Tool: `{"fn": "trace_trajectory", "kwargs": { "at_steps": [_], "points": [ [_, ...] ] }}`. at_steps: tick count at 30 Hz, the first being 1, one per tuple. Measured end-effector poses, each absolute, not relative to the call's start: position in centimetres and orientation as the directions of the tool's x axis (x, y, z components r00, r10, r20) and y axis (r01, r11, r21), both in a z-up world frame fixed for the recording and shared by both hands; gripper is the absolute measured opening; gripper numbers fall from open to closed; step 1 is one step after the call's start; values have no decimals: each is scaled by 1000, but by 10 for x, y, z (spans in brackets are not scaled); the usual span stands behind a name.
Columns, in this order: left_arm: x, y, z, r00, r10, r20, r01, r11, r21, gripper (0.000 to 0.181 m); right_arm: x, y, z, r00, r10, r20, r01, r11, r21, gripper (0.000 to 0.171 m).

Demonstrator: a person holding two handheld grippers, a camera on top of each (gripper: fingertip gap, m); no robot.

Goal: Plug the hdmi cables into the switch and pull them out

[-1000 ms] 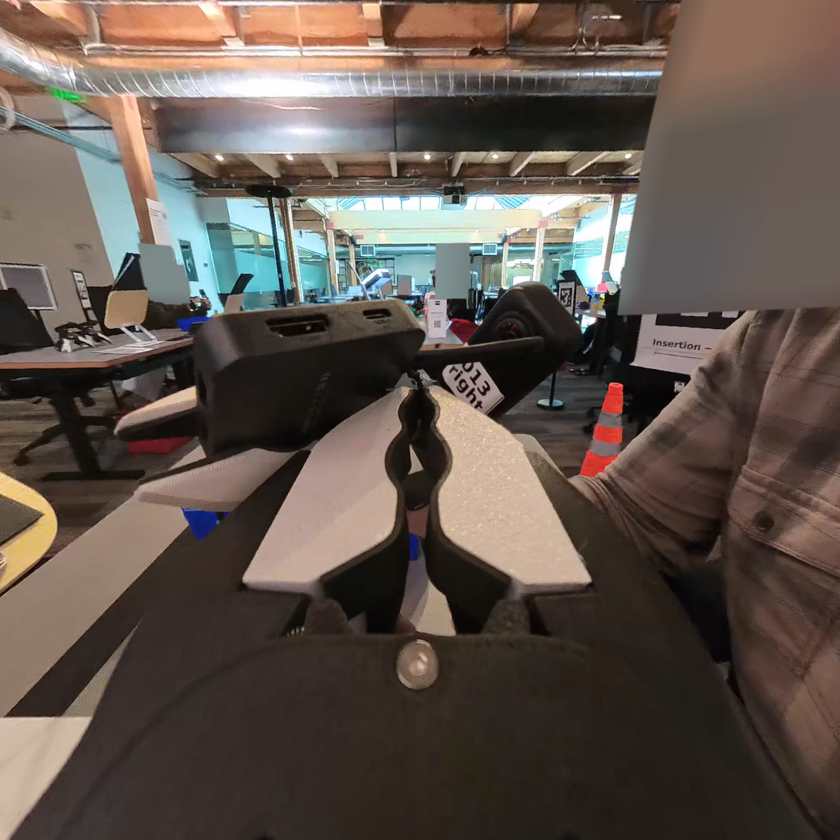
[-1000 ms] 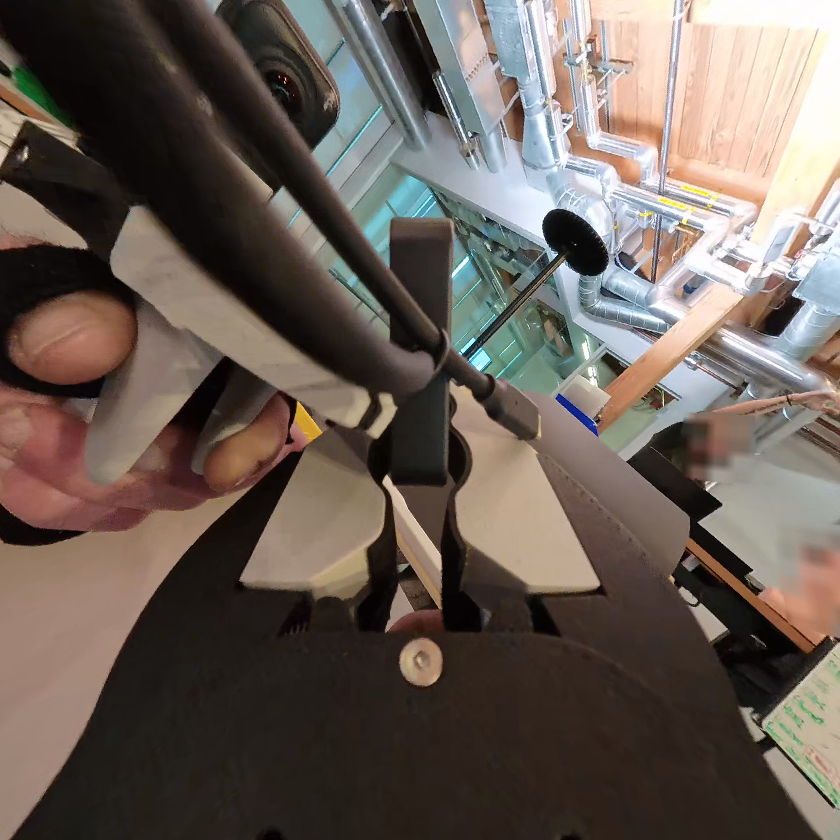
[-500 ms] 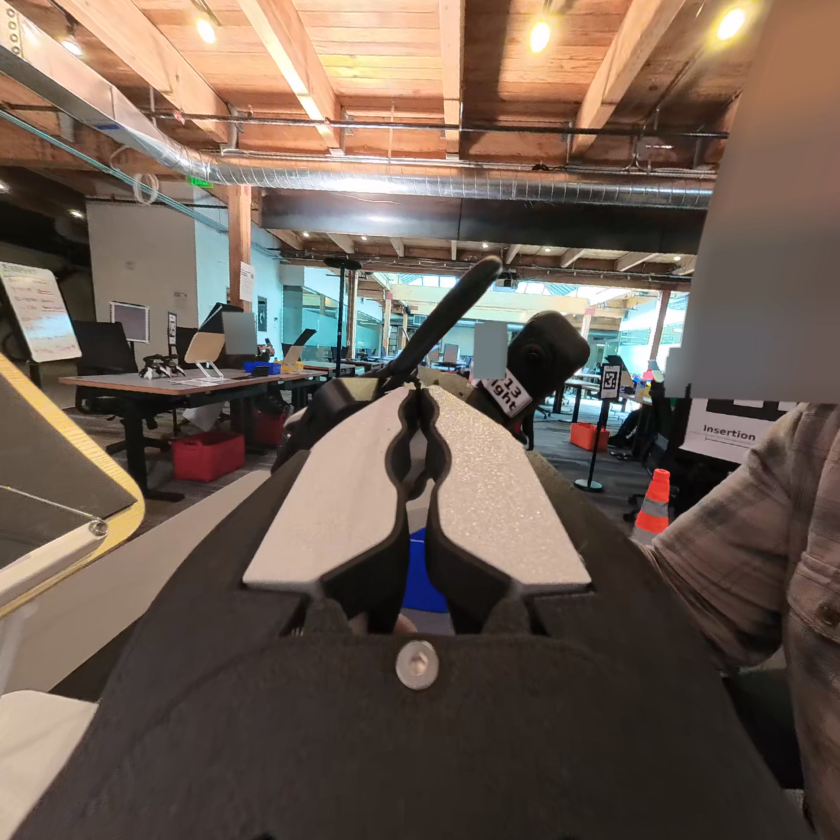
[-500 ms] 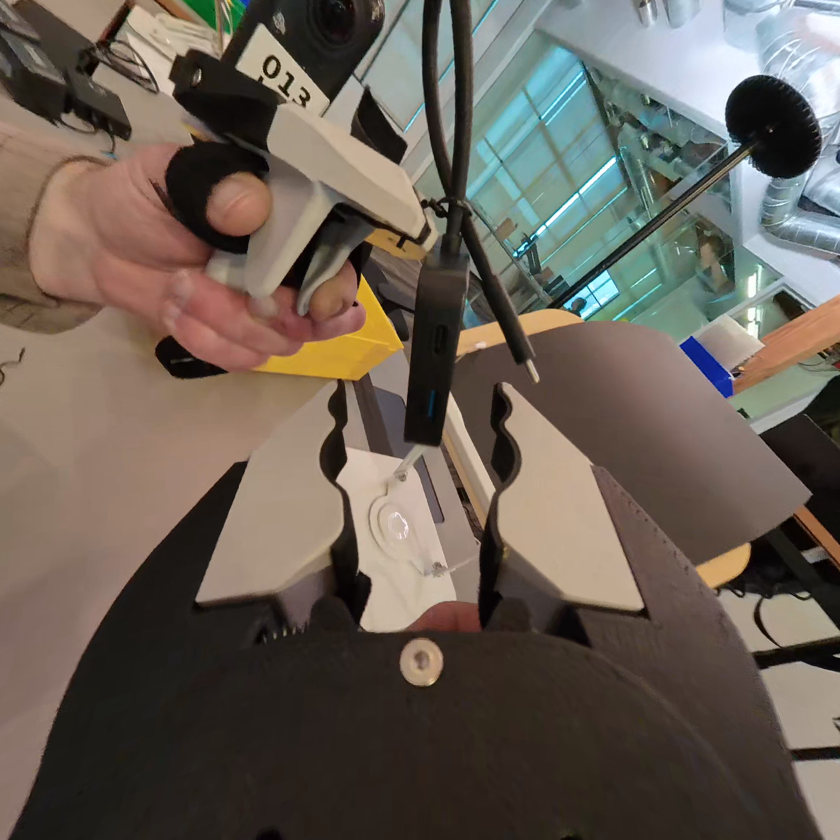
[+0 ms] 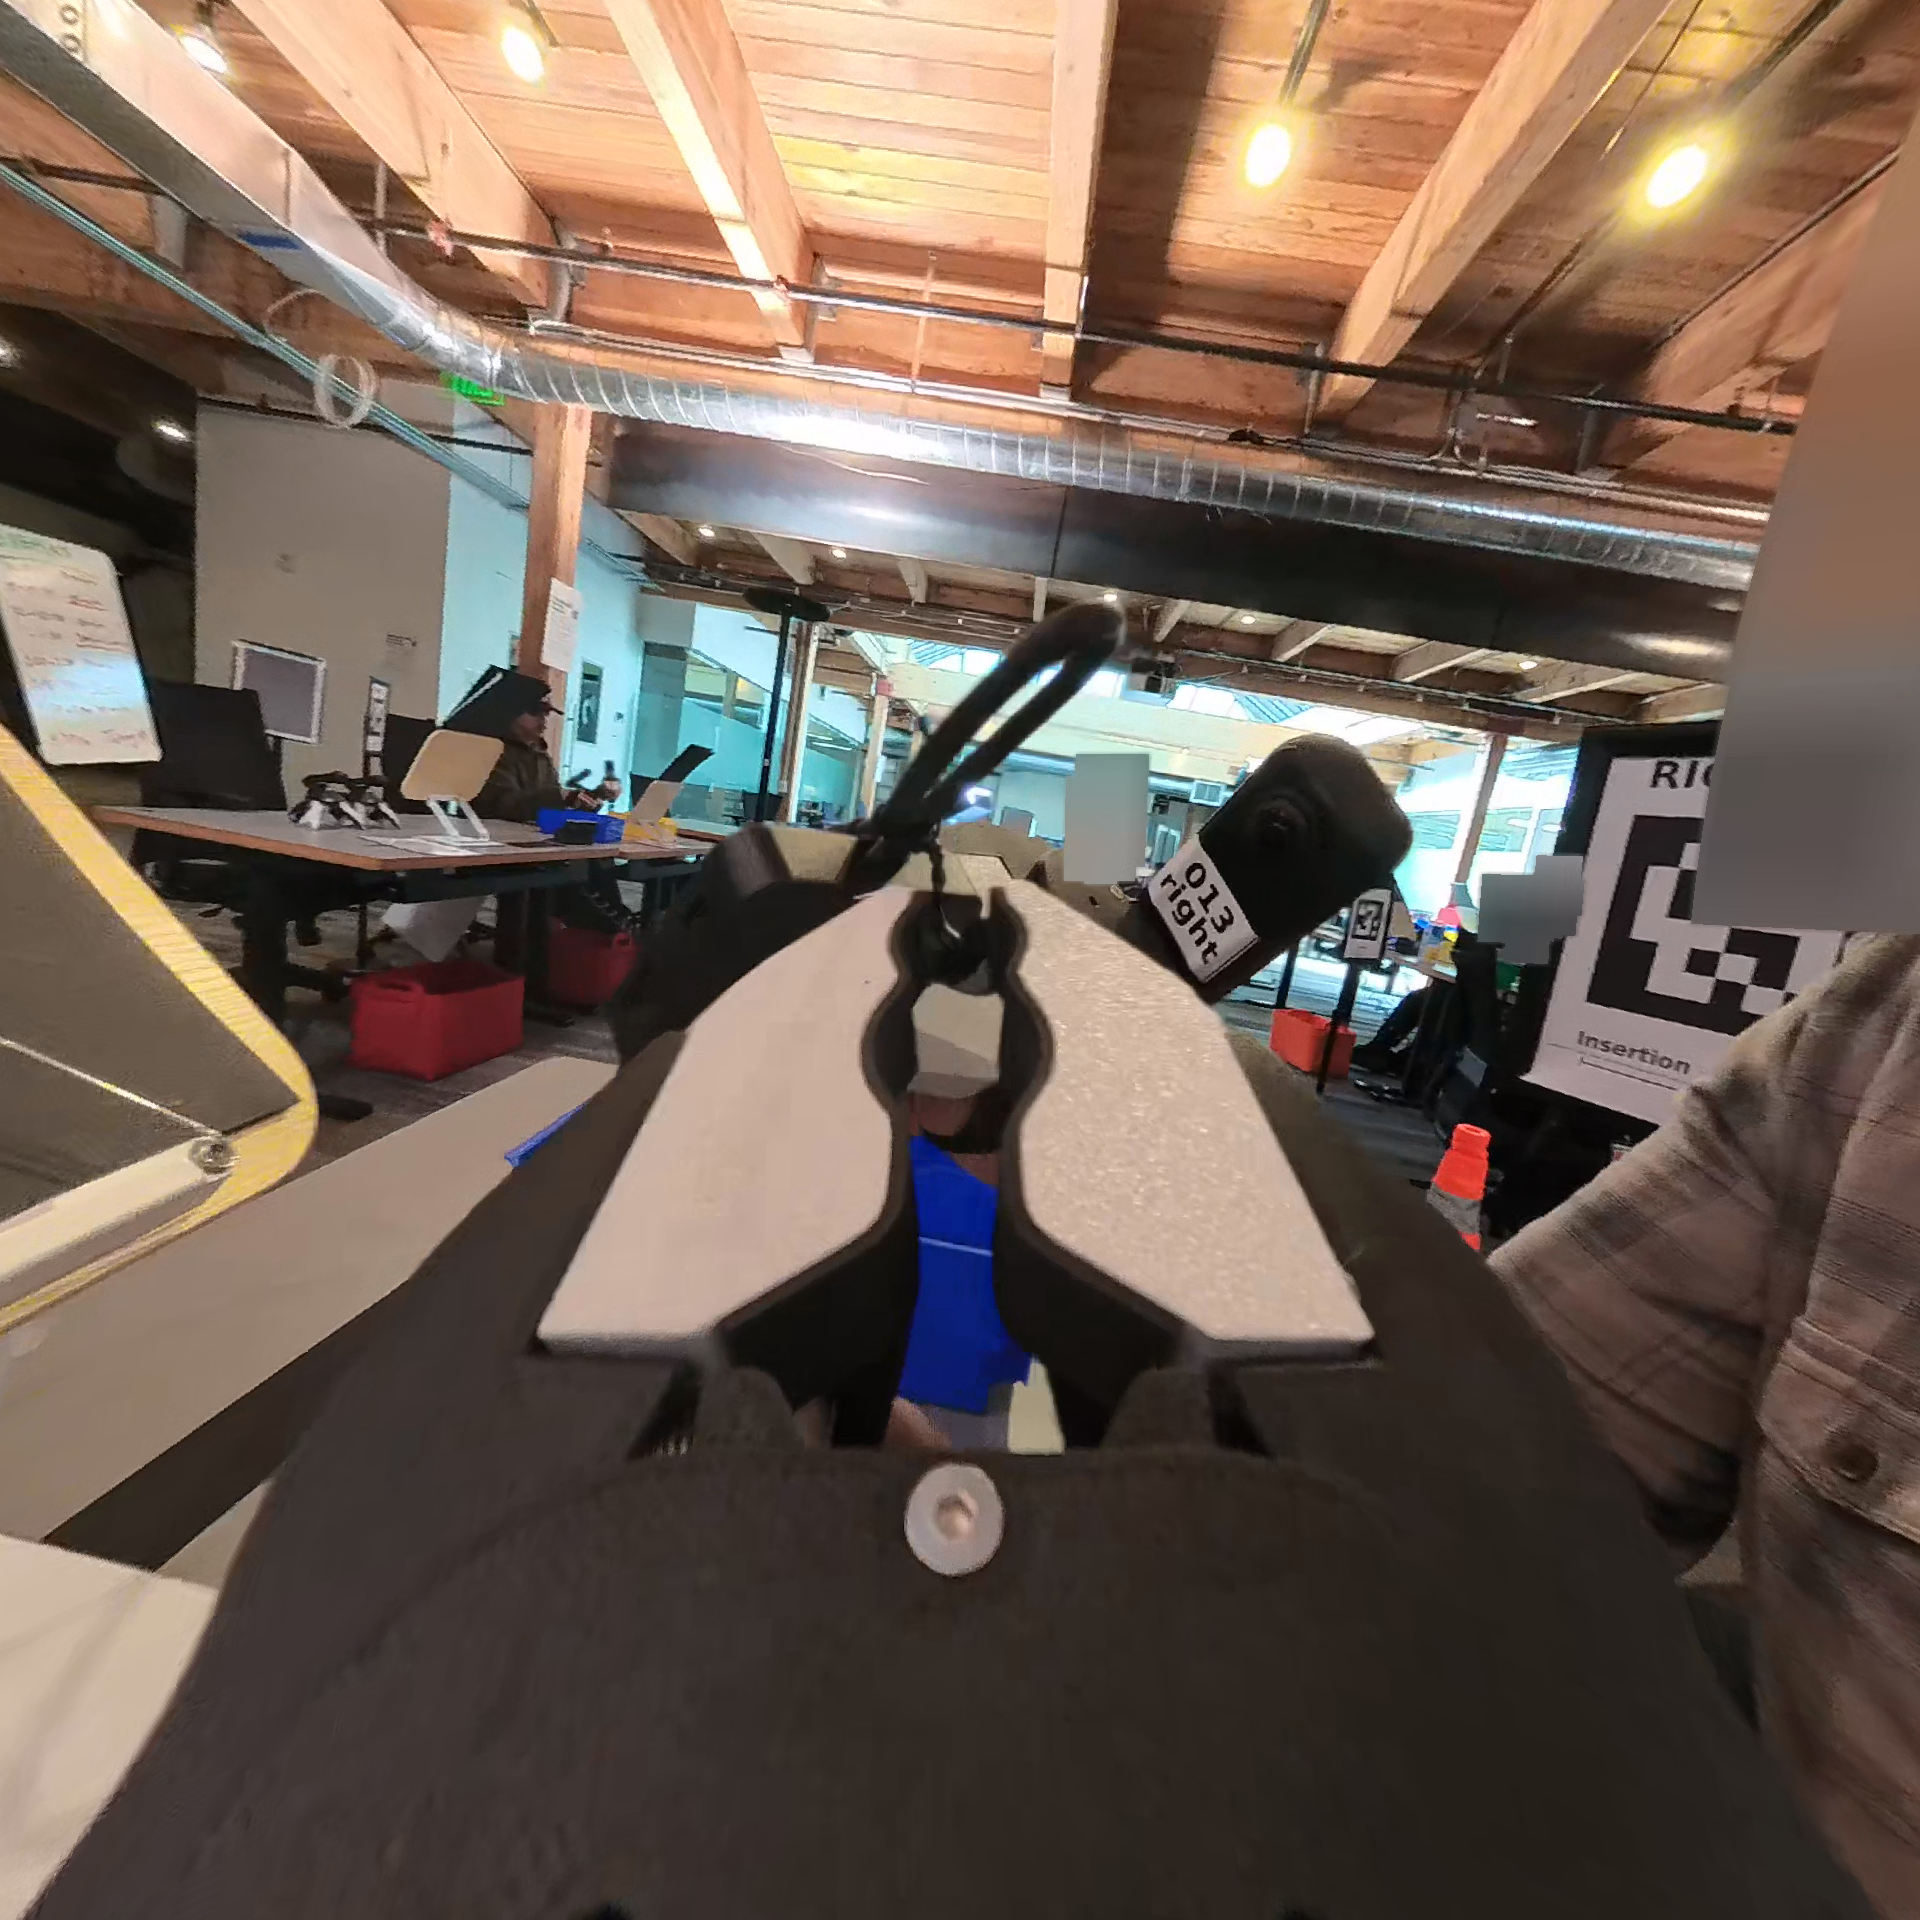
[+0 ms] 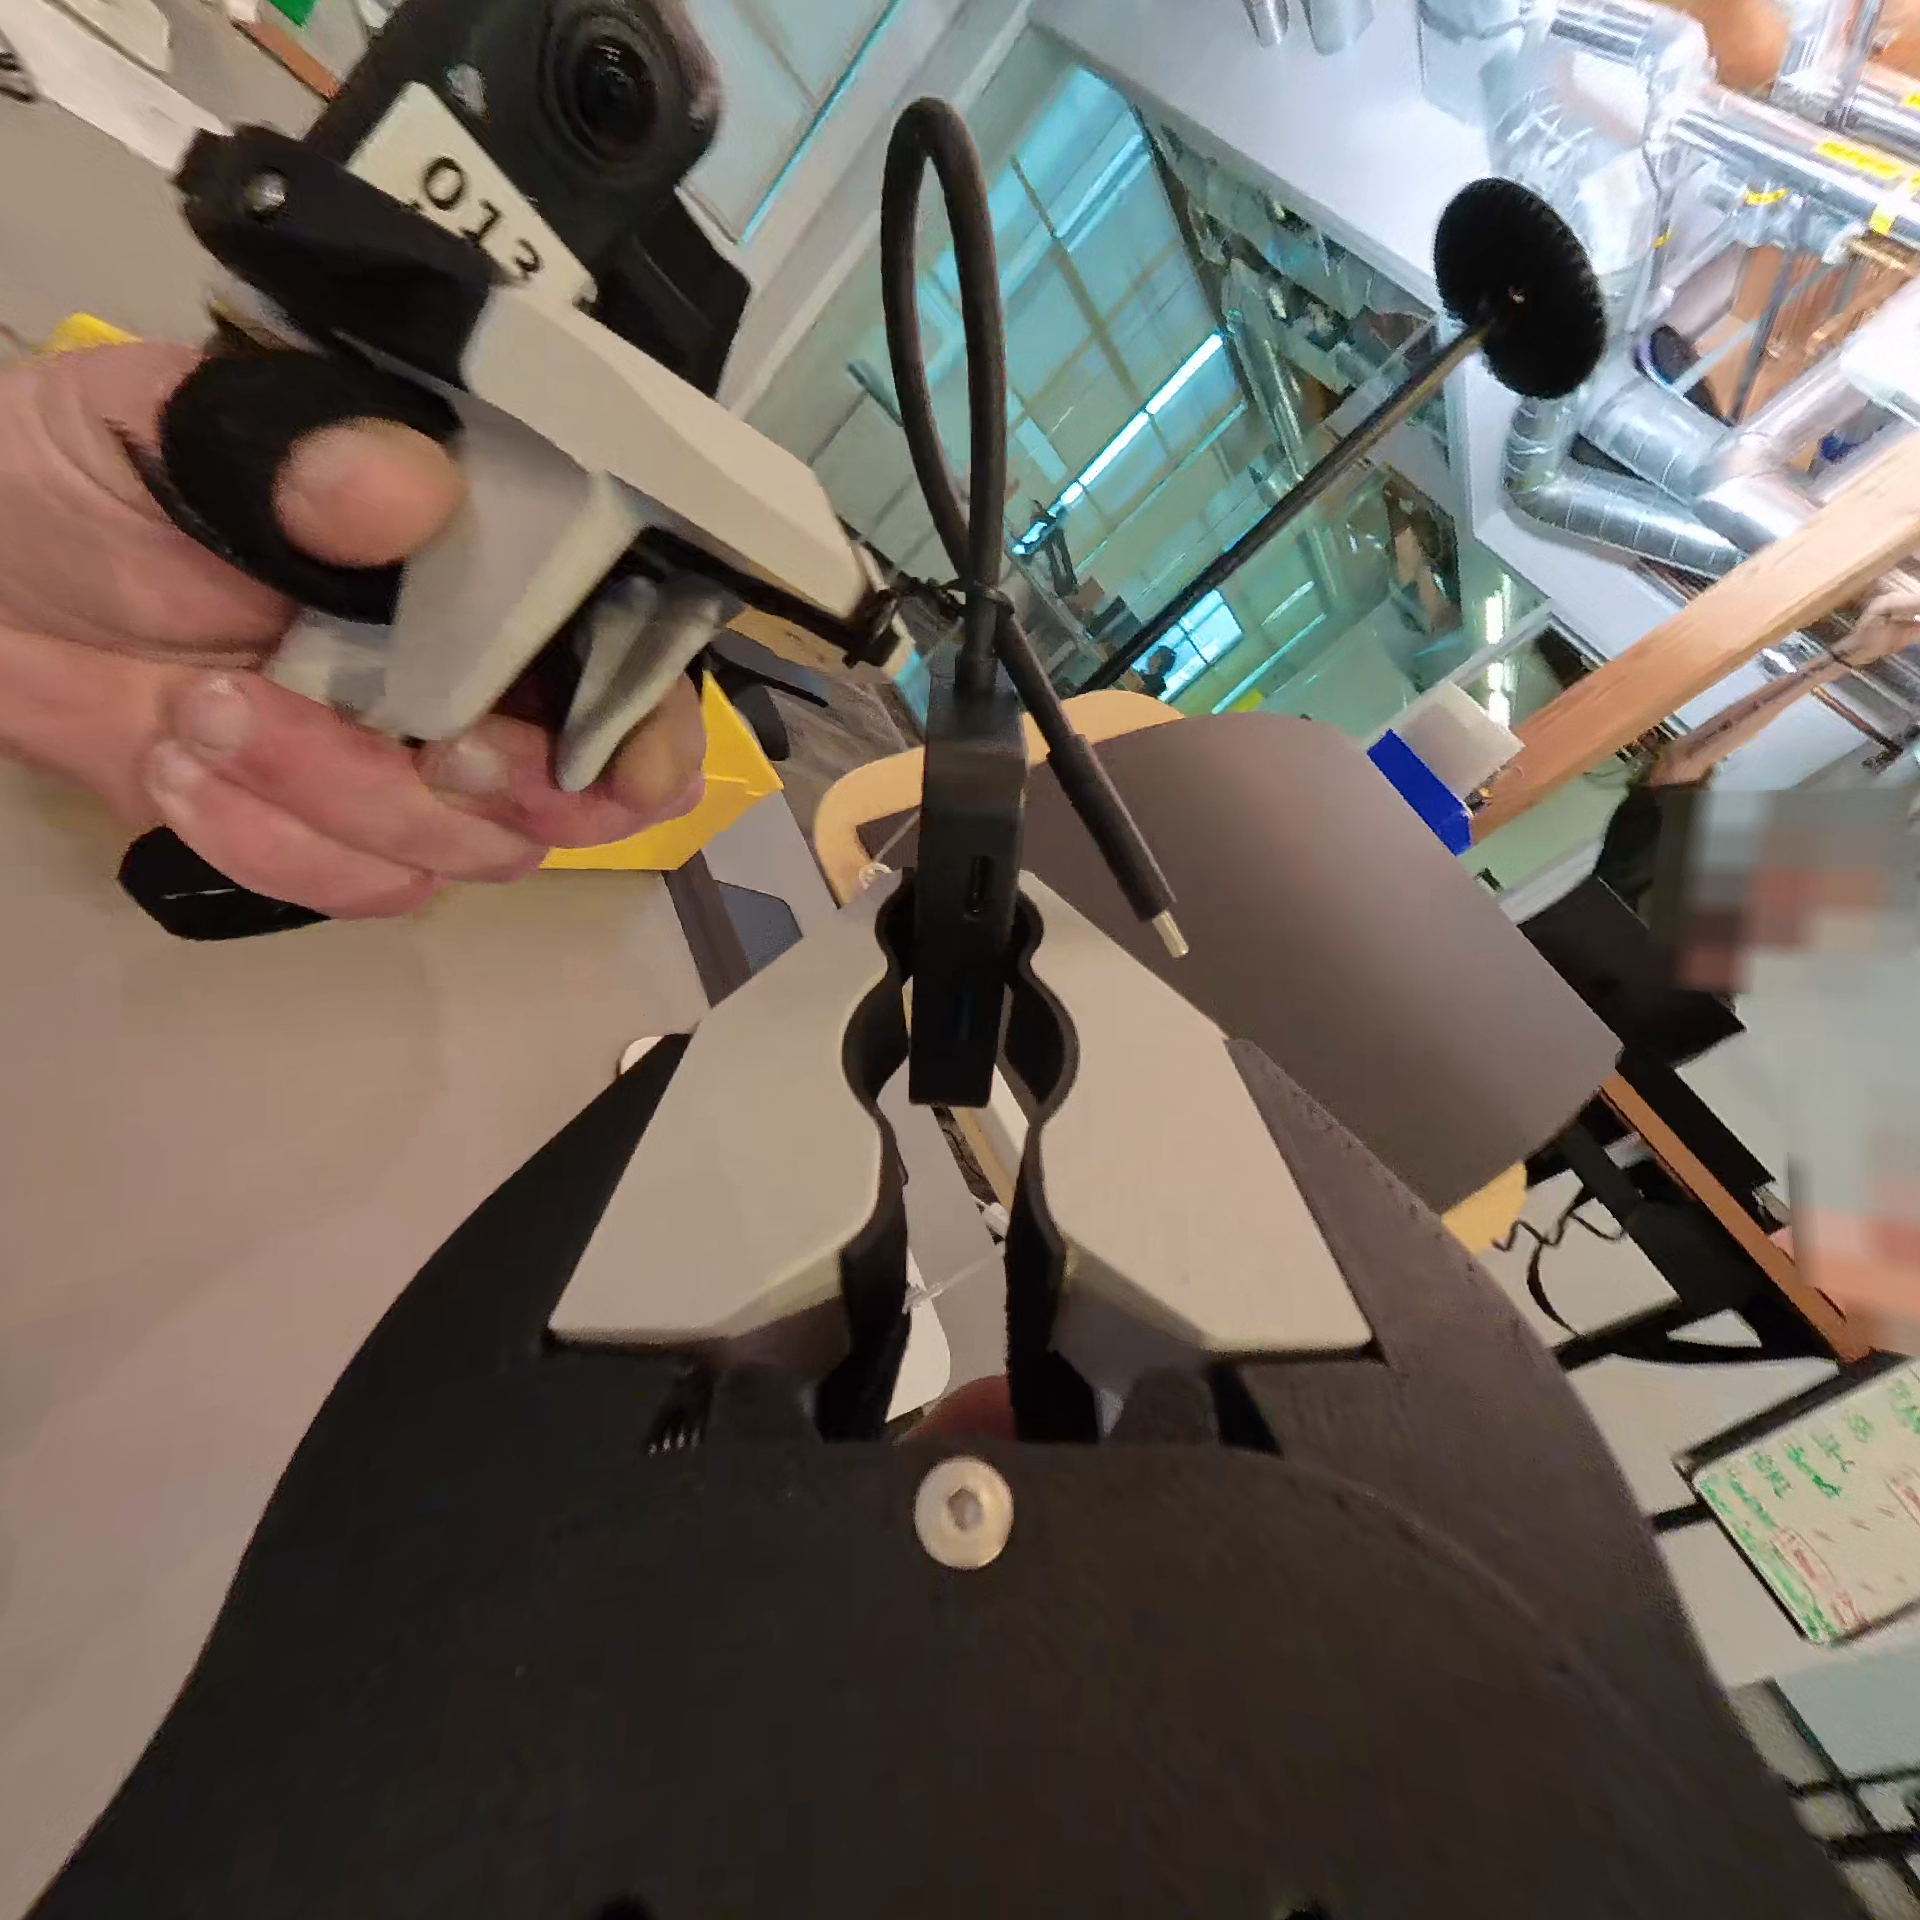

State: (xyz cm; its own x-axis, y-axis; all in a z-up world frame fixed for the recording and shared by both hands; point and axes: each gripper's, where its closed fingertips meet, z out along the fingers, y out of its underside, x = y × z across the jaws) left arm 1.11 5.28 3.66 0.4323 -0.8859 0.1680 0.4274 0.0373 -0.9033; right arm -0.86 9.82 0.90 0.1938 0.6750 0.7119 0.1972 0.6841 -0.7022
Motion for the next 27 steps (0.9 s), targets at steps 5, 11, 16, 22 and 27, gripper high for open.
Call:
{"fn": "trace_trajectory", "kwargs": {
  "at_steps": [5, 11, 16, 22, 27],
  "points": [
    [-1, 62, 36, 545, -829, 123, 333, 79, -939, 50, 6, 119, 13, 263, 661, 702, 269, 649, -712, 10],
    [-18, 73, 31, 745, -663, -73, 66, 181, -981, 46, 28, 146, 15, 328, 635, 699, 382, 588, -713, 11],
    [-41, 70, 39, 804, -564, -188, -58, 241, -969, 17, 66, 169, 27, 419, 624, 660, 447, 491, -748, 11],
    [-74, 64, 50, 854, -451, -259, -151, 260, -954, 11, 140, 219, 13, 477, 605, 638, 645, 252, -722, 11],
    [-89, 58, 58, 863, -433, -259, -149, 272, -951, 15, 205, 253, -39, 451, 686, 571, 801, -30, -598, 12]
  ]
}}
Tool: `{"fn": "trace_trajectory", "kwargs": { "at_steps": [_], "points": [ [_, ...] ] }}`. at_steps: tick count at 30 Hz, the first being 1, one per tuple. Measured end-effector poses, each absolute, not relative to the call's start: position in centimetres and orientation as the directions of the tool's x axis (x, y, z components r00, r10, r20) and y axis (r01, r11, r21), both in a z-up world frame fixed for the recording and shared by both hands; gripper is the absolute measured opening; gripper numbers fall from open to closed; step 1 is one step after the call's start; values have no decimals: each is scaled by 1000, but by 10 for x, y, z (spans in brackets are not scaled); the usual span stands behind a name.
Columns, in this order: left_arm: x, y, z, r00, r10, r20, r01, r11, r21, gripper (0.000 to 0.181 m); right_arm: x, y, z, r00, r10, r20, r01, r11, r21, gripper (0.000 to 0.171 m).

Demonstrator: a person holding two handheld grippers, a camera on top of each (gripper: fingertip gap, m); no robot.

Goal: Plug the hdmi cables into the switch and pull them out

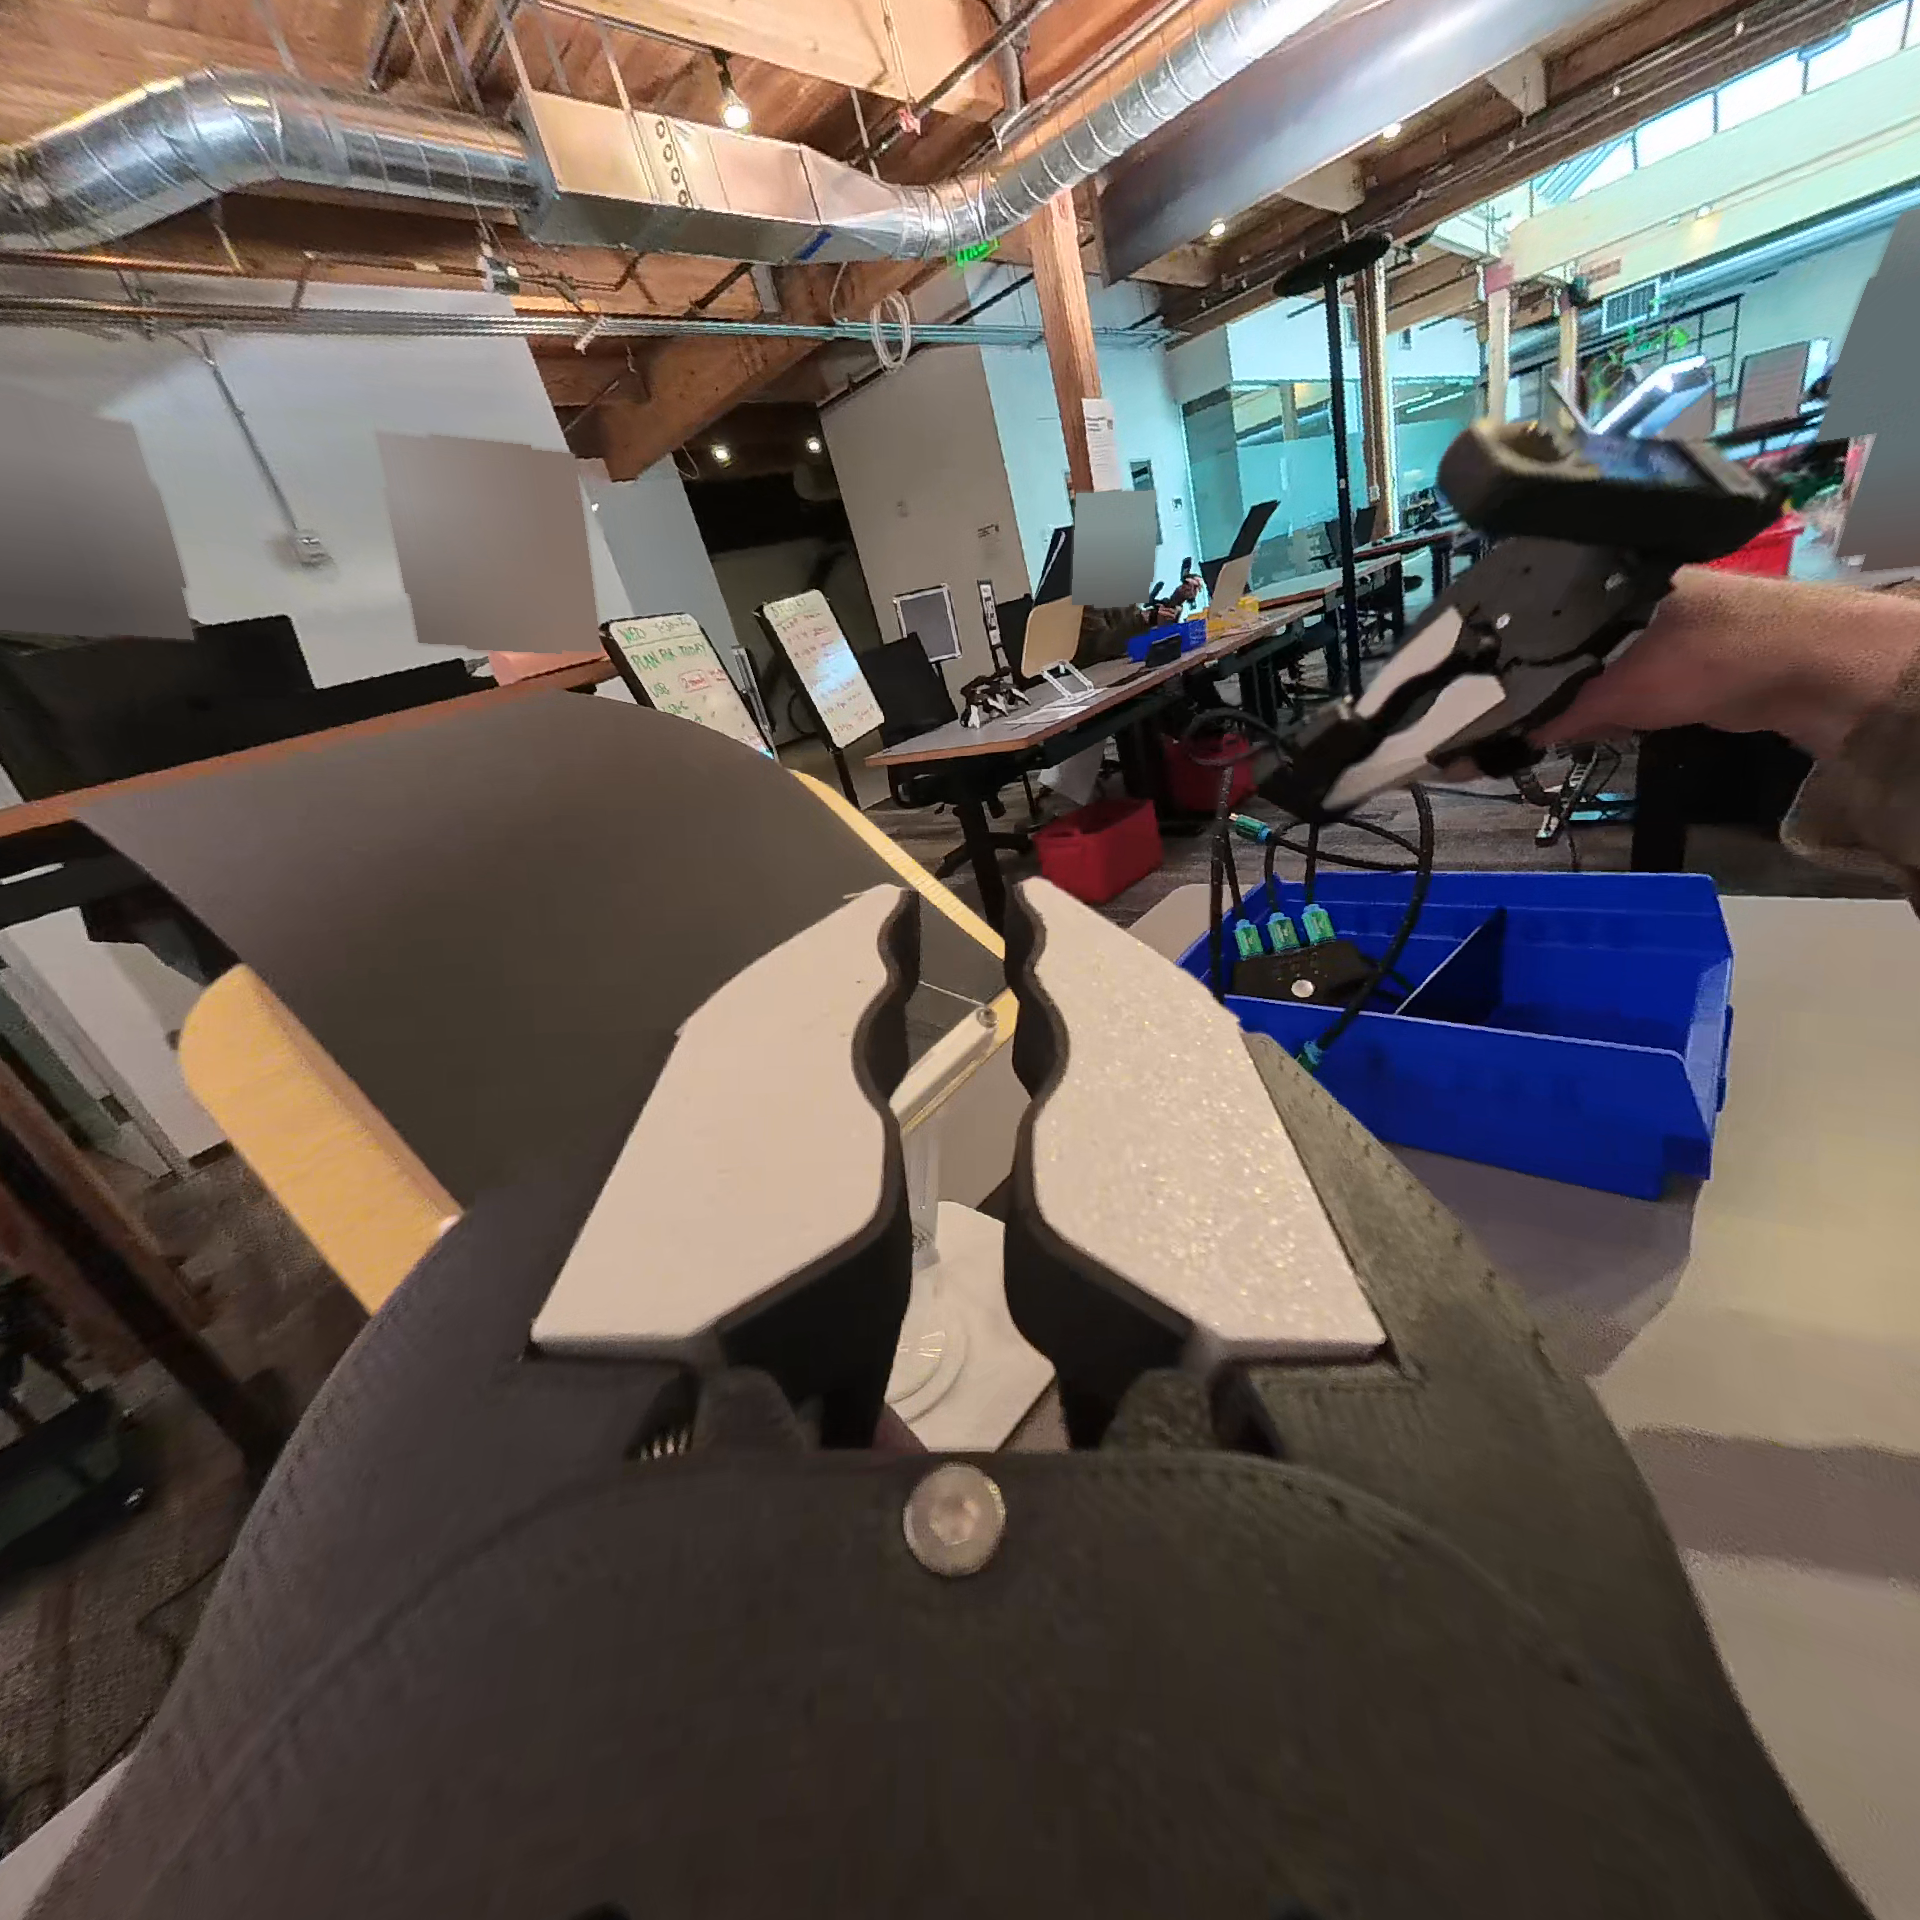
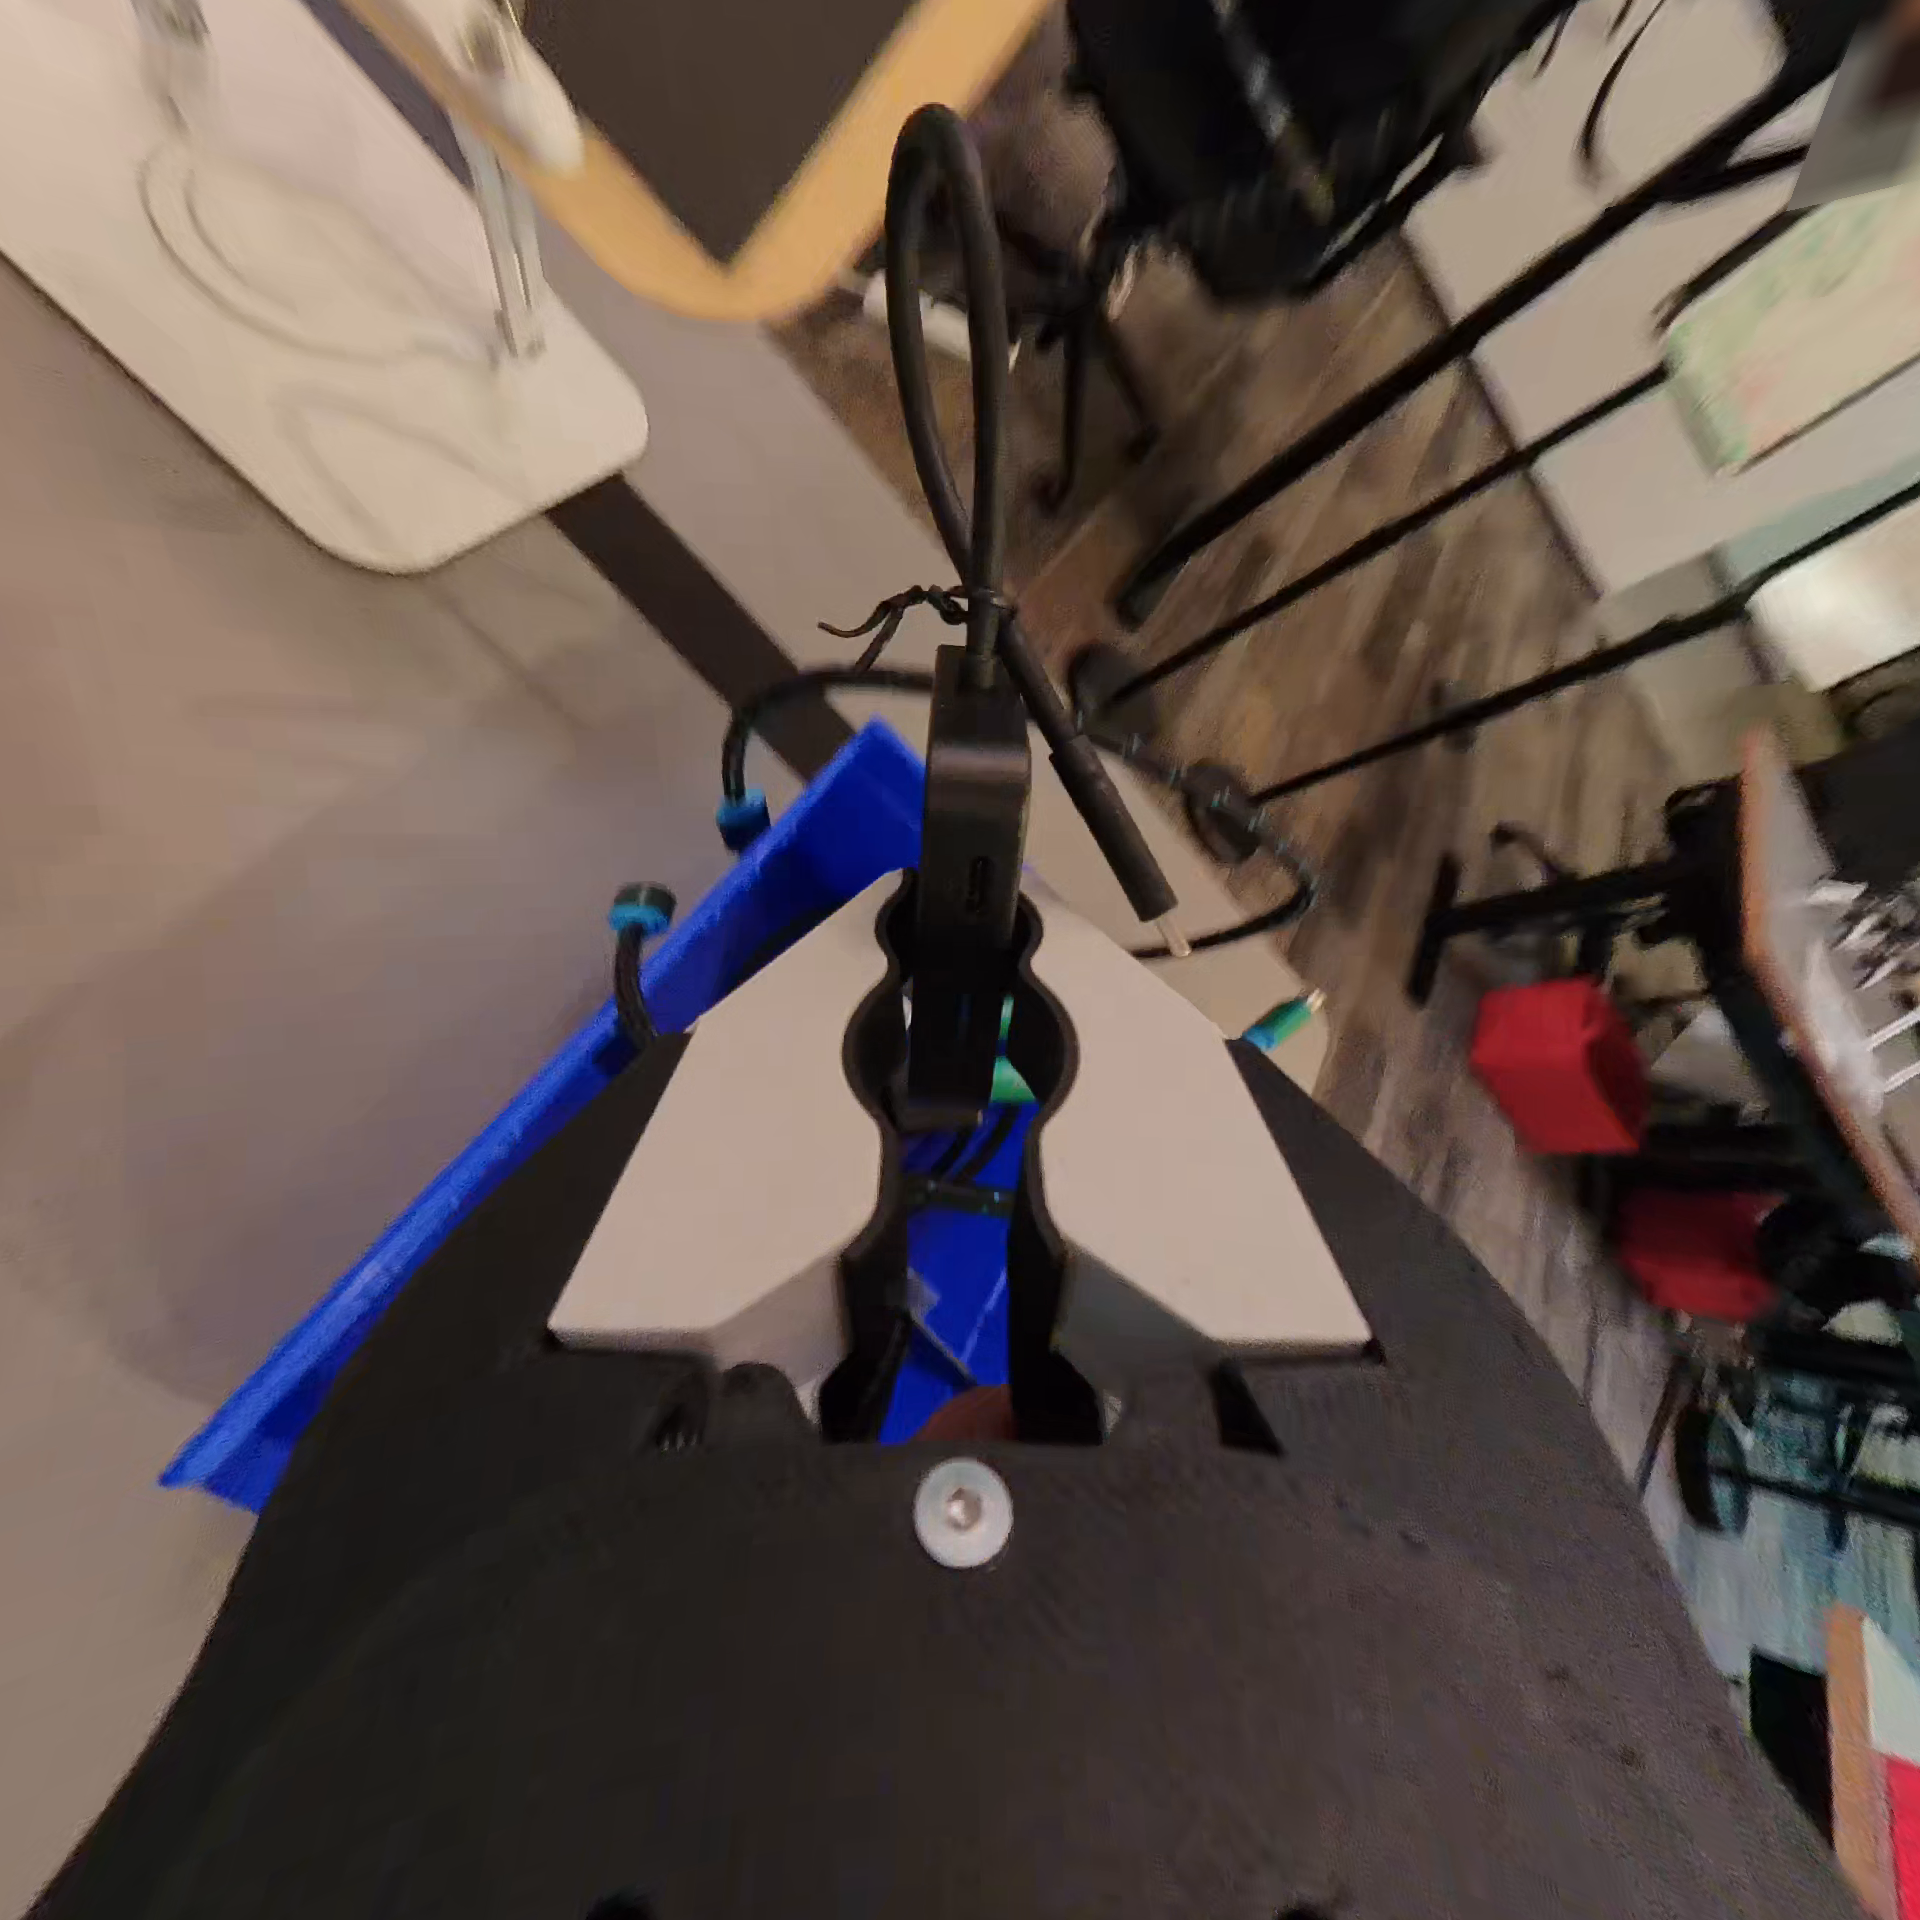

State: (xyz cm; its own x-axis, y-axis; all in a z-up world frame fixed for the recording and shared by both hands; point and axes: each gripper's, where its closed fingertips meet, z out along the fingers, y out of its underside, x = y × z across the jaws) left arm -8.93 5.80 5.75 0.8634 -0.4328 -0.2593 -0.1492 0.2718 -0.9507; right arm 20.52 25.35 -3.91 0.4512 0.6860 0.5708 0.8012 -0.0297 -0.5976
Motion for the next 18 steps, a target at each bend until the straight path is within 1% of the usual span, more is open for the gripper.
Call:
{"fn": "trace_trajectory", "kwargs": {
  "at_steps": [3, 5, 7, 8, 9, 11, 13, 15, 17, 18],
  "points": [
    [-99, 56, 59, 872, -421, -251, -145, 268, -953, 16, 235, 269, -77, 450, 722, 526, 849, -165, -502, 11],
    [-102, 55, 61, 873, -424, -239, -130, 270, -954, 17, 245, 279, -88, 474, 716, 512, 845, -205, -494, 11],
    [-104, 55, 60, 874, -426, -235, -127, 266, -956, 17, 245, 280, -105, 459, 774, 436, 847, -233, -478, 11],
    [-104, 56, 59, 872, -429, -234, -127, 263, -956, 17, 247, 281, -115, 427, 800, 421, 871, -238, -430, 12],
    [-103, 57, 58, 869, -436, -233, -128, 257, -958, 17, 253, 284, -124, 392, 812, 432, 901, -244, -358, 12],
    [-101, 59, 53, 864, -442, -239, -143, 240, -960, 18, 264, 286, -141, 322, 847, 423, 946, -267, -184, 11],
    [-99, 62, 49, 862, -442, -248, -160, 227, -961, 19, 270, 295, -149, 303, 851, 430, 951, -302, -71, 11],
    [-97, 63, 46, 857, -448, -253, -169, 219, -961, 19, 273, 298, -163, 254, 885, 391, 954, -296, 49, 11],
    [-96, 63, 44, 854, -452, -256, -176, 213, -961, 20, 268, 301, -175, 236, 909, 345, 954, -283, 93, 10],
    [-96, 64, 44, 853, -454, -255, -176, 210, -962, 20, 268, 300, -183, 226, 923, 312, 951, -278, 133, 10]
  ]
}}
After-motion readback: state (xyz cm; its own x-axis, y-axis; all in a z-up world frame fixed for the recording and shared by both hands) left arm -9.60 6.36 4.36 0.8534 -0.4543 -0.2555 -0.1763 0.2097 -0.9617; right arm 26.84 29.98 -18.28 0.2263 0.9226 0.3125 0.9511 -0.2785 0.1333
